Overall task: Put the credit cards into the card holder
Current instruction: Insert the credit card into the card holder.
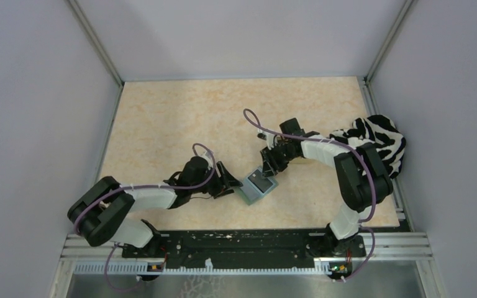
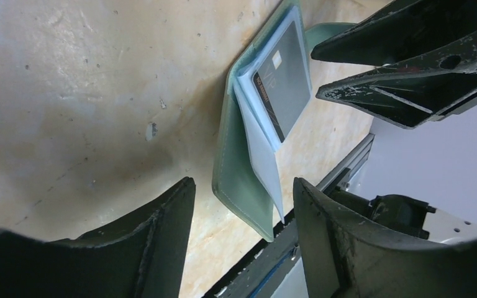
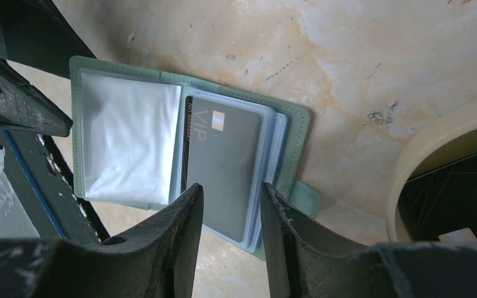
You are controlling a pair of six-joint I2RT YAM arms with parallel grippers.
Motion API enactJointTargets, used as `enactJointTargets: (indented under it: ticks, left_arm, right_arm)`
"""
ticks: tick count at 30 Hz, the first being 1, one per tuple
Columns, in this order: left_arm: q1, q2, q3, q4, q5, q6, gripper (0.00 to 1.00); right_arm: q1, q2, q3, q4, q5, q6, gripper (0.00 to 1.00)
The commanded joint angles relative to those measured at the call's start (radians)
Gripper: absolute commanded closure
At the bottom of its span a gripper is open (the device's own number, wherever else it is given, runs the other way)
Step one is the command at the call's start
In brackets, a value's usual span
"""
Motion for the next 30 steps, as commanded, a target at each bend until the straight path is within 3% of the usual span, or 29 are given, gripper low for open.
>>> enactJointTargets:
  ticks: [1,6,15,30]
  left_arm:
    - [-0.007,0.036,0.033,0.021,0.019,0.024,0.36]
    - [-0.007,0.064,0.045,0.022,0.025,0.037,0.42]
    - [-0.007,0.106,0.066,0.014,0.014,0.064,0.64]
    - [-0.007,0.137,0.106,-0.007,-0.039,0.122,0.81]
  right_arm:
    - [0.02,0.008,0.052,-0.014,0.016,-0.023,0.61]
    - [0.025,0.02,0.056,-0.022,0.011,-0.022,0.61]
    - [0.027,0.026,0.057,-0.021,0.025,-0.008,0.6]
    - [0.036,0.052,0.069,-0.043,0.034,-0.002,0.6]
